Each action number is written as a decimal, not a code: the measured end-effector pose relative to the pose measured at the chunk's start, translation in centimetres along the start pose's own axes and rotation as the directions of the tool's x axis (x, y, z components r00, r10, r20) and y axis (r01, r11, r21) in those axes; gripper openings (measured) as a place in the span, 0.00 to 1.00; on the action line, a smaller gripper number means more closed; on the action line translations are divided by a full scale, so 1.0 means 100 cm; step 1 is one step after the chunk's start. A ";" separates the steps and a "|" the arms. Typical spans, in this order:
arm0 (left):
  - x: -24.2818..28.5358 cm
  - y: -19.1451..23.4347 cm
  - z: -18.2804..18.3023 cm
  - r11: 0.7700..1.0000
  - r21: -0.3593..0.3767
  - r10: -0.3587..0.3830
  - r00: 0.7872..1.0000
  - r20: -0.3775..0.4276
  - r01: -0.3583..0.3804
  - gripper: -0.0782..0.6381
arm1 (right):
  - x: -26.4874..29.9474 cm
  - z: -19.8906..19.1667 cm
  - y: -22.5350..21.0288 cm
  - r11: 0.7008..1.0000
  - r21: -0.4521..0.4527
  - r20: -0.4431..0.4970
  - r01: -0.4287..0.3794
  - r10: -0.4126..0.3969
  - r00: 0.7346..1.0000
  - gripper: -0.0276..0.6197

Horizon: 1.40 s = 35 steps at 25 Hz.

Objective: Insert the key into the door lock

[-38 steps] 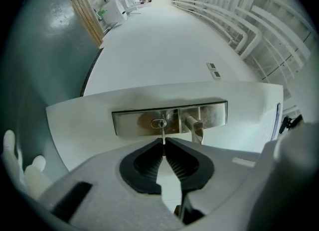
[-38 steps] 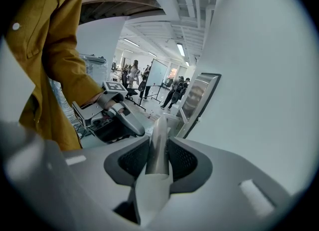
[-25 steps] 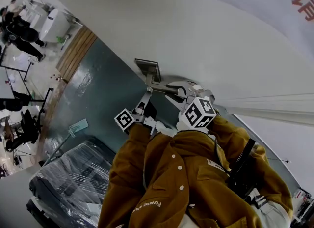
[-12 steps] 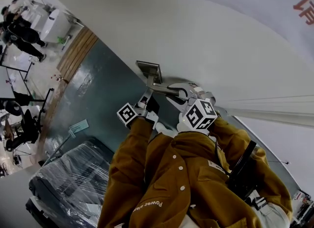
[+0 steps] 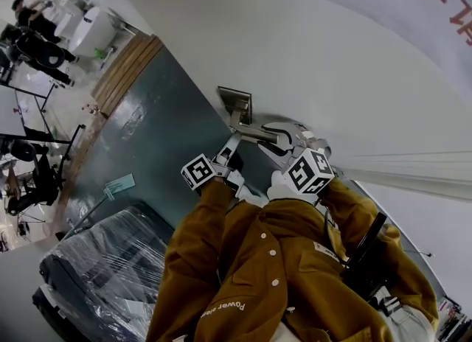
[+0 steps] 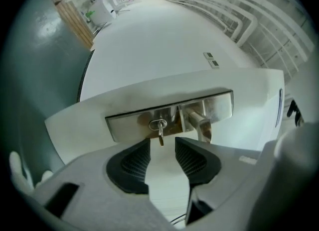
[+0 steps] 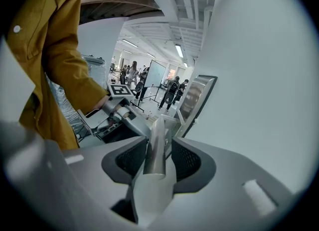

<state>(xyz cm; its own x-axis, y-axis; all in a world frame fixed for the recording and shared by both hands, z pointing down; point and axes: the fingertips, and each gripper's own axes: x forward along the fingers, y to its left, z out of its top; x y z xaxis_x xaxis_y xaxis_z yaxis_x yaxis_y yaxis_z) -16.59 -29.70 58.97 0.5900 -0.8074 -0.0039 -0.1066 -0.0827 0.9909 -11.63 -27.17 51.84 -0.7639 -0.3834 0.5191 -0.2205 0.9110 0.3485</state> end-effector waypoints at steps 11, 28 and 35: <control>-0.060 -0.061 -0.010 0.620 0.738 0.320 0.945 0.071 -0.265 0.18 | -0.059 0.057 -0.018 0.994 0.102 0.184 0.050 -0.068 0.980 0.20; -0.084 -0.147 -0.053 0.394 0.862 0.245 0.940 0.237 -0.320 0.11 | -0.055 0.041 0.001 0.916 0.396 0.309 0.067 -0.202 0.930 0.05; -0.087 -0.147 -0.050 0.408 0.849 0.239 0.937 0.254 -0.335 0.11 | -0.049 0.045 0.009 0.912 0.409 0.306 0.026 -0.164 0.938 0.05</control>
<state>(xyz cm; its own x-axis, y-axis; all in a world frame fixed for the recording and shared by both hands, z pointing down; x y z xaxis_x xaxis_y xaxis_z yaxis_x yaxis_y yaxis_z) -16.15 -18.55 45.16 0.3236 -0.9250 0.1993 -0.9208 -0.2594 0.2913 -10.80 -23.81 46.08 -0.8656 -0.4629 0.1910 -0.4694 0.8829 0.0121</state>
